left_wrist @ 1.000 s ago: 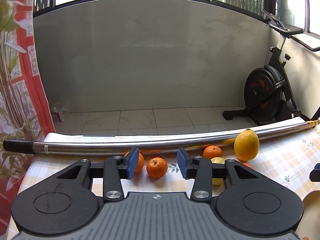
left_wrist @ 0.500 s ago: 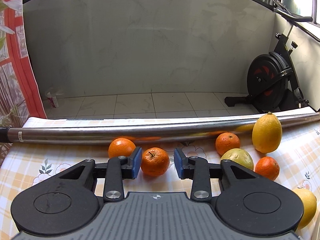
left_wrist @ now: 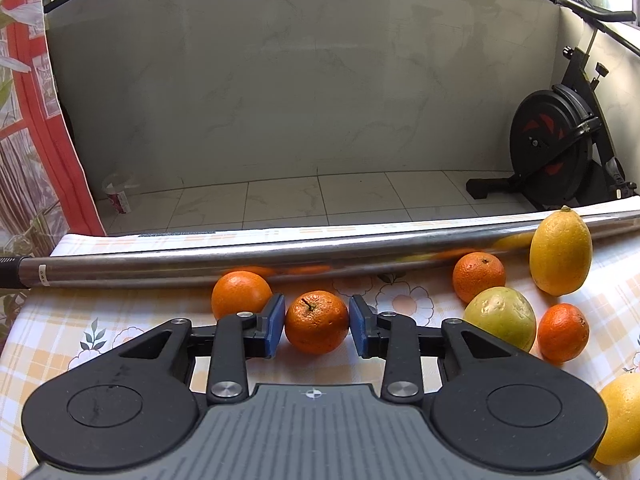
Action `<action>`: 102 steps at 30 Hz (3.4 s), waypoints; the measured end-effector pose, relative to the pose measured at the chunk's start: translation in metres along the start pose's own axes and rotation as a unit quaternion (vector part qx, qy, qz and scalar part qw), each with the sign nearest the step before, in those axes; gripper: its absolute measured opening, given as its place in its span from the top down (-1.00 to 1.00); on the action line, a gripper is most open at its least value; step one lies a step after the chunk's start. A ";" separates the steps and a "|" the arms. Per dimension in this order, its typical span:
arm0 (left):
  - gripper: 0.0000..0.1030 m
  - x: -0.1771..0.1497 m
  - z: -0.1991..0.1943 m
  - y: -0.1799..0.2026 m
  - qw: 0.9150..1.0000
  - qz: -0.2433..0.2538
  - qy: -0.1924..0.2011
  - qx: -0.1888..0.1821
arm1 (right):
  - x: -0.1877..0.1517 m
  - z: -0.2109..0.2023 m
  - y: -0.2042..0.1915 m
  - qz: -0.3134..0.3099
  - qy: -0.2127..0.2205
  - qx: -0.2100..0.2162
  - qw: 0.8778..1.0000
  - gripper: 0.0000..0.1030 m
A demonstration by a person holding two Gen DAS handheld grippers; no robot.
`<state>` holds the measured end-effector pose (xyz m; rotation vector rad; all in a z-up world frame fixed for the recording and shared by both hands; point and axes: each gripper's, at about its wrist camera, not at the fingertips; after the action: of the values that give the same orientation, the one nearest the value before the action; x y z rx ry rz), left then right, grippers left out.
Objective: Organize fruits
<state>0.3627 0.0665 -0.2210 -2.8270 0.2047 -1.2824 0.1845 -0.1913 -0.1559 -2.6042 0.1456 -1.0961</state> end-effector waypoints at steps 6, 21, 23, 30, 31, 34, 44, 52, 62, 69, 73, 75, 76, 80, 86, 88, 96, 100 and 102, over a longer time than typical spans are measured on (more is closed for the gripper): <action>0.31 0.000 -0.008 -0.001 1.000 0.008 -0.003 -0.005 | 0.000 -0.002 0.001 0.001 0.000 -0.001 1.000 0.08; 0.31 -0.010 -0.082 0.000 0.999 0.028 0.021 -0.025 | -0.002 -0.025 -0.005 -0.012 0.014 -0.010 1.000 0.06; 0.31 -0.012 -0.093 0.001 0.999 0.024 0.023 -0.027 | 0.000 -0.030 -0.005 -0.015 0.016 -0.011 1.000 0.06; 0.31 -0.019 -0.134 -0.001 0.999 0.013 0.040 -0.029 | 0.012 -0.045 -0.002 -0.003 0.020 -0.015 1.000 0.06; 0.31 -0.021 -0.139 -0.002 0.999 0.012 0.043 -0.026 | 0.013 -0.045 -0.002 -0.002 0.020 -0.014 1.000 0.06; 0.31 -0.024 -0.150 -0.007 0.999 -0.003 0.046 -0.024 | 0.017 -0.044 -0.005 -0.009 0.016 -0.018 1.000 0.06; 0.31 -0.034 -0.162 -0.026 0.998 -0.060 0.031 0.006 | 0.029 -0.015 -0.033 -0.052 0.023 0.006 0.998 0.06; 0.31 -0.035 -0.156 -0.032 0.995 -0.097 0.036 0.014 | 0.057 0.034 -0.046 -0.087 0.036 -0.007 0.996 0.06; 0.31 -0.039 -0.143 -0.034 0.993 -0.114 0.029 0.017 | 0.068 0.106 -0.056 -0.107 0.007 -0.023 0.994 -0.11; 0.31 -0.042 -0.134 -0.032 0.993 -0.113 0.021 0.014 | 0.072 0.133 -0.059 -0.117 -0.017 -0.025 0.993 -0.24; 0.31 -0.043 -0.130 -0.031 0.994 -0.109 0.019 0.013 | 0.072 0.145 -0.059 -0.116 -0.031 -0.028 0.992 -0.24; 0.31 -0.043 -0.128 -0.031 0.994 -0.108 0.016 0.012 | 0.073 0.149 -0.058 -0.113 -0.037 -0.028 0.992 -0.23; 0.31 -0.043 -0.127 -0.031 0.994 -0.108 0.016 0.013 | 0.073 0.151 -0.057 -0.111 -0.039 -0.028 0.993 -0.23; 0.31 -0.044 -0.125 -0.030 0.994 -0.108 0.013 0.013 | 0.073 0.156 -0.053 -0.094 -0.051 -0.029 0.994 -0.19; 0.31 -0.045 -0.128 -0.027 0.994 -0.104 0.015 0.015 | 0.071 0.149 -0.046 -0.067 -0.054 -0.016 0.996 -0.11; 0.31 -0.045 -0.131 -0.026 0.994 -0.103 0.018 0.015 | 0.070 0.142 -0.041 -0.054 -0.051 -0.010 0.997 -0.11; 0.31 -0.043 -0.152 -0.019 0.995 -0.094 0.033 0.012 | 0.067 0.091 -0.032 -0.049 -0.025 0.011 0.998 -0.11; 0.31 -0.041 -0.166 -0.009 0.996 -0.085 0.042 0.004 | 0.062 0.057 -0.028 -0.055 -0.016 0.025 0.998 -0.11; 0.31 -0.040 -0.171 -0.004 0.996 -0.079 0.045 -0.001 | 0.058 0.040 -0.025 -0.058 -0.013 0.030 0.998 -0.11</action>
<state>0.2083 0.0802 -0.1376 -2.8393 -0.0166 -1.4420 0.2535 -0.1697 -0.1348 -2.5989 -0.0444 -1.0872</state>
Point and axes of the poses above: each gripper's, at about its wrist camera, not at the fingertips, and z roughly the way its jaws point, y to its right, x to its top, and after that the axes turned 2 degrees about z, right-handed
